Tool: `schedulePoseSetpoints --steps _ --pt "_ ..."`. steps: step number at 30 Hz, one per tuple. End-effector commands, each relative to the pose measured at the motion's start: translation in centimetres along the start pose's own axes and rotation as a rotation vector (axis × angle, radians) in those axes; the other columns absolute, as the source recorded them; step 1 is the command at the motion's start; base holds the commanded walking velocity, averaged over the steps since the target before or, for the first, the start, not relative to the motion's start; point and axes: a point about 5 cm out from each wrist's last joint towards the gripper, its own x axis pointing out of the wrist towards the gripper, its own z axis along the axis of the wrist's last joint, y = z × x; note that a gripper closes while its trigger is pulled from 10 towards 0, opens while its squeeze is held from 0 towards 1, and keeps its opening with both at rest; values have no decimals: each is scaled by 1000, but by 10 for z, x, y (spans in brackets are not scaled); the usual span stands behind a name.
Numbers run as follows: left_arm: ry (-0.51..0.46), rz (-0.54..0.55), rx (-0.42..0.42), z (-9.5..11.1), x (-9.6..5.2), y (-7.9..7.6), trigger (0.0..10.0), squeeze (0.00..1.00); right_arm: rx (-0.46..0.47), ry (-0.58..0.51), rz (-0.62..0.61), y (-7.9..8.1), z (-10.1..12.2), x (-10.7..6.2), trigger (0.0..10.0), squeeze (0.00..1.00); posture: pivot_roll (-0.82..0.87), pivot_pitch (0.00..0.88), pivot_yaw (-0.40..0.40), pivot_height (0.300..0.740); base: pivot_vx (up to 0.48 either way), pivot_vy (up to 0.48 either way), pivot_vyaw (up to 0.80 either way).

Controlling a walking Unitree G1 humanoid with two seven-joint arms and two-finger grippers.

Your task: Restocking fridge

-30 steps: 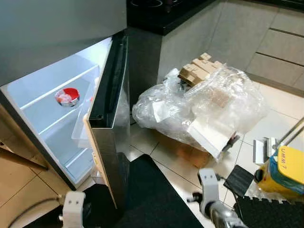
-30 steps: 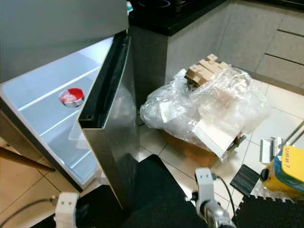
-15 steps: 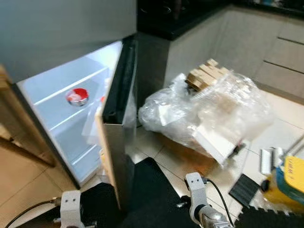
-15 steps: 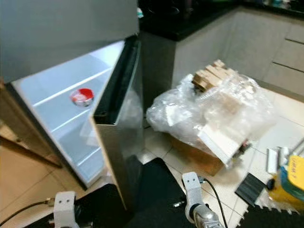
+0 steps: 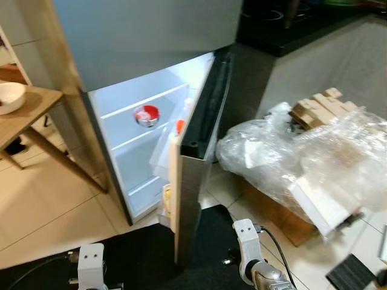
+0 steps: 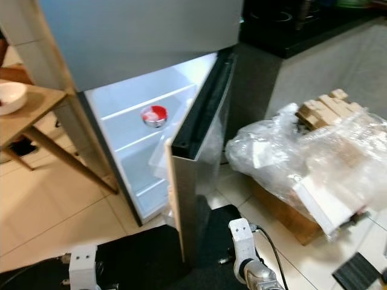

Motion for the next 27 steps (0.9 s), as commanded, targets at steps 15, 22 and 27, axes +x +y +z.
schedulePoseSetpoints --steps 15,22,27 --pt "15 -15 21 -6 -2 -2 10000 0 77 -3 -51 -8 -5 -3 10000 0 -83 80 -35 736 0 0 622" --pt "4 -16 29 -3 -1 -3 10000 0 71 1 -51 -7 -7 -4 10000 0 -82 82 -31 736 0 0 0" --pt "2 -16 17 0 1 -5 10000 0 78 -1 -52 -7 -7 -3 10000 0 -85 81 -29 736 0 -167 0"
